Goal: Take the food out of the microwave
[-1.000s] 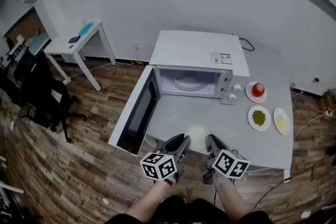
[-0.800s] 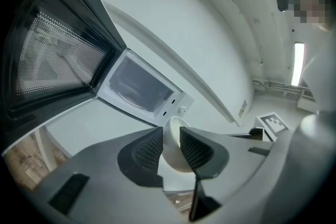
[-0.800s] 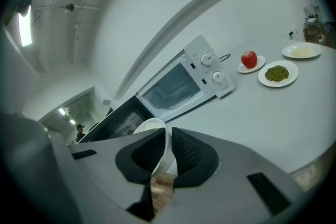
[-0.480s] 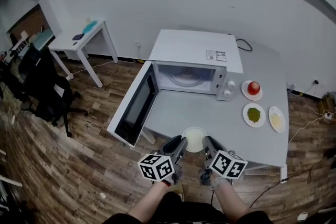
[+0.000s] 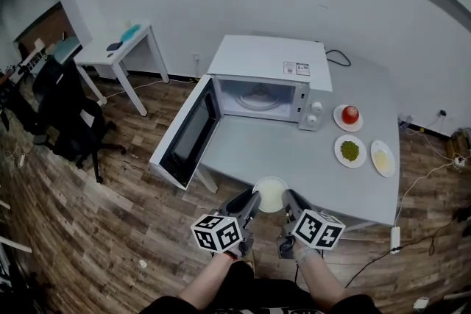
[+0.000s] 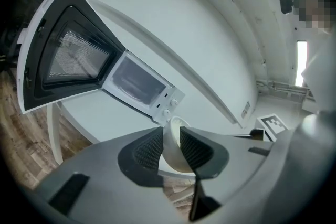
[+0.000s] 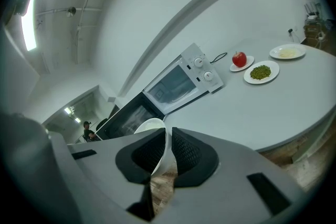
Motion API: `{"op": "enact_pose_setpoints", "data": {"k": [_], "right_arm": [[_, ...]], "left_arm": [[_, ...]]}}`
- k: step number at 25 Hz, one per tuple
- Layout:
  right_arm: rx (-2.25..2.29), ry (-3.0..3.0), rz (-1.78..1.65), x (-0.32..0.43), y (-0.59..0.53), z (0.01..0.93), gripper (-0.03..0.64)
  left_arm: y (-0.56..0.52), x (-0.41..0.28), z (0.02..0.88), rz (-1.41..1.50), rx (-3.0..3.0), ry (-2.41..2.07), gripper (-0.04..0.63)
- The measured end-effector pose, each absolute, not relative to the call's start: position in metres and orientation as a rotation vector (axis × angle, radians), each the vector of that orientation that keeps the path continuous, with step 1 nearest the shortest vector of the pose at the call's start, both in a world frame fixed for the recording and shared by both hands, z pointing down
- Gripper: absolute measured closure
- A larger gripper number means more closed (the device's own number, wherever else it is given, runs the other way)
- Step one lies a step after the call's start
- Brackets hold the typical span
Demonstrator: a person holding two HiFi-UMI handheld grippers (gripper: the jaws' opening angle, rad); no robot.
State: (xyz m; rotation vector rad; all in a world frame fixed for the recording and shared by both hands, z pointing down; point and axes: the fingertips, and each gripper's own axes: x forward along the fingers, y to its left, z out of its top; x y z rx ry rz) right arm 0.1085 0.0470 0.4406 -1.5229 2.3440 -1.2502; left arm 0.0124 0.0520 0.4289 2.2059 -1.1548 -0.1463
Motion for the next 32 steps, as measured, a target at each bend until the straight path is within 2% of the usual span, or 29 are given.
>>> {"op": "enact_pose_setpoints", "data": {"k": [32], "right_arm": [[-1.487,2.330,-1.260,0.143,0.151,0.439,0.566]], "left_arm": [[0.156,0.046,0.423,-0.157,2.199,-1.170,0.499]]}}
